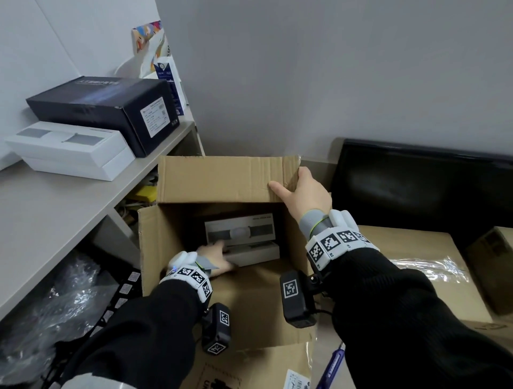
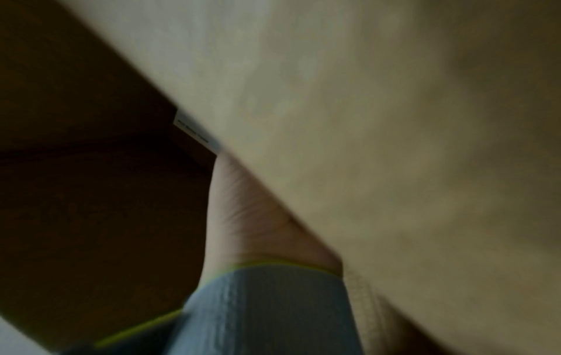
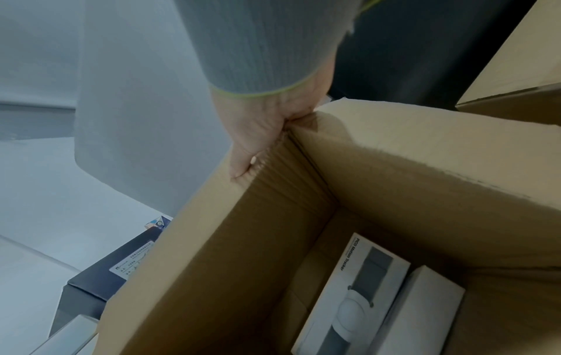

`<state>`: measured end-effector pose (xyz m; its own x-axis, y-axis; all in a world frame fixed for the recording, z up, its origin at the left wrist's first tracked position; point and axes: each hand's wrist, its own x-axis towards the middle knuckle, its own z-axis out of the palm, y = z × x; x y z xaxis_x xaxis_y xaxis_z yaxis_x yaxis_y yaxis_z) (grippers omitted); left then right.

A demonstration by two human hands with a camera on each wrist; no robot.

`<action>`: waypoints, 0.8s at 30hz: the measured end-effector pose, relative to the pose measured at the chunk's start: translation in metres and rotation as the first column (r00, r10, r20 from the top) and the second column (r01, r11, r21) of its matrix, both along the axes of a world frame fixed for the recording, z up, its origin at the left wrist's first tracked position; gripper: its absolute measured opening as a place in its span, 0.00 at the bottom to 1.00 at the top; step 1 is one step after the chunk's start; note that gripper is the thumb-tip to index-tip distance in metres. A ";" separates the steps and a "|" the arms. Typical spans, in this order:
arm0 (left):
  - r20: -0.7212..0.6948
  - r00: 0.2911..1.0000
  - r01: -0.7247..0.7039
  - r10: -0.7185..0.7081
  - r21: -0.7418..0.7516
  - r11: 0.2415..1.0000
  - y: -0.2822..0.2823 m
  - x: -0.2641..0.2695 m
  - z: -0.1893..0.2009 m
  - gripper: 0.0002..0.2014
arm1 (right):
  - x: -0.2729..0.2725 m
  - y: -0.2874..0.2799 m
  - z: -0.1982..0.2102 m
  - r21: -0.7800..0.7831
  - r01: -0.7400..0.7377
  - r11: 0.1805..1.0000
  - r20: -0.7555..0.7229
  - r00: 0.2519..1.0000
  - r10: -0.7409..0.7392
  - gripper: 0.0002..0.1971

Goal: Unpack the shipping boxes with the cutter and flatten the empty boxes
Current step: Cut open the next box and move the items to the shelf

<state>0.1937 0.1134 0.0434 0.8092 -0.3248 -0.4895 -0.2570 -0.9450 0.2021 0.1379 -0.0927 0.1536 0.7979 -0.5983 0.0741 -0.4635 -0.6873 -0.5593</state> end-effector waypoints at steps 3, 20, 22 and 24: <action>0.017 0.998 0.058 -0.059 0.050 0.997 -0.002 -0.003 0.013 0.43 | -0.003 0.001 0.000 0.018 -0.004 1.000 -0.004 1.000 0.004 0.28; -0.025 0.999 -0.052 0.046 -0.341 0.939 0.035 -0.063 0.059 0.51 | -0.039 0.016 0.001 0.035 -0.010 0.999 -0.043 0.999 0.012 0.28; 0.046 0.997 -0.030 0.056 -0.443 0.896 0.043 -0.064 0.085 0.48 | -0.042 0.022 0.003 0.029 0.002 1.000 -0.036 0.999 -0.001 0.28; 0.114 0.990 -0.006 0.079 -0.537 0.844 0.051 -0.066 0.113 0.43 | -0.042 0.028 0.004 0.047 0.020 0.999 -0.027 0.999 -0.019 0.29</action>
<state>0.1281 0.1644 0.1566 0.8709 -0.4701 -0.1431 -0.2772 -0.7104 0.6469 0.0957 -0.0644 0.1573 0.7875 -0.6158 0.0242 -0.4914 -0.6512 -0.5783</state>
